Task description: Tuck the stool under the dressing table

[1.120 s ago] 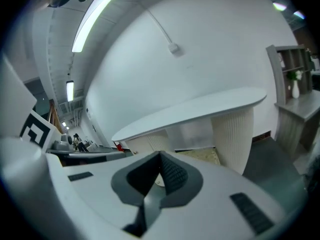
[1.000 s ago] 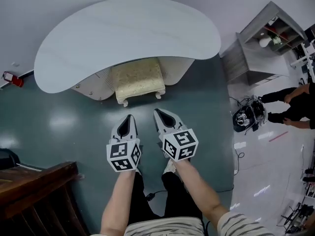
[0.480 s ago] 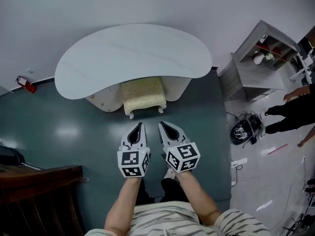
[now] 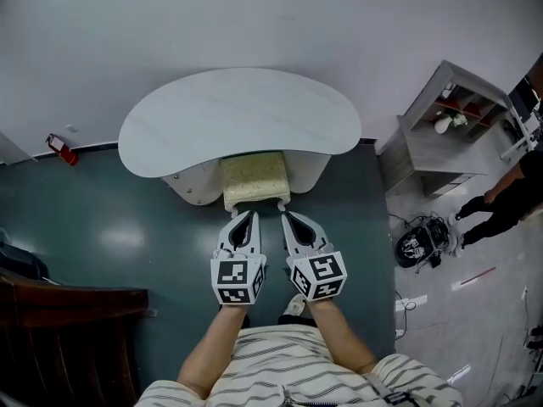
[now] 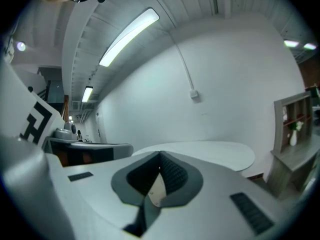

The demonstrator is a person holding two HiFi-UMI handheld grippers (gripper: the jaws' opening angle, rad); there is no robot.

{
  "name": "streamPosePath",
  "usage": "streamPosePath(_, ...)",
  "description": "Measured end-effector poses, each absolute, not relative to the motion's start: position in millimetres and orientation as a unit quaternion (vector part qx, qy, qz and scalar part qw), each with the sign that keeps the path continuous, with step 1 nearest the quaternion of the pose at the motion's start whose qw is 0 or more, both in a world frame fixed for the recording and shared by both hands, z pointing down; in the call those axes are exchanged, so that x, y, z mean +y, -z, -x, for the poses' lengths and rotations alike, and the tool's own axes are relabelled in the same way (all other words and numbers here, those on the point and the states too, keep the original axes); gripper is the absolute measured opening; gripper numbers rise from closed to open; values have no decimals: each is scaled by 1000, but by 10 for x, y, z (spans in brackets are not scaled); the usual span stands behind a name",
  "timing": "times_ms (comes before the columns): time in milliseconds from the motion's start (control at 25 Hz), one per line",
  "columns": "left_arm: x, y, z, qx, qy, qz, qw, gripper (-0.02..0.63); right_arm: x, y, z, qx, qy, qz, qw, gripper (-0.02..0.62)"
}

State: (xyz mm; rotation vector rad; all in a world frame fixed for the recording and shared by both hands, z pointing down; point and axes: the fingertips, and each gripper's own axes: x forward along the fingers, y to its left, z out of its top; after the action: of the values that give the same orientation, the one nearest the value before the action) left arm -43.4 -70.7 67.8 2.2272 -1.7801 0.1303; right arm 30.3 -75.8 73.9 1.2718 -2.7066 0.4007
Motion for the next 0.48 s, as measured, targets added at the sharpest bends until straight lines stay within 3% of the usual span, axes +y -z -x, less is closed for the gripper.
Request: streamPosePath(480,-366,104,406,-616,-14,-784,80,5,-526,70,-287,-904,-80,-420,16,12)
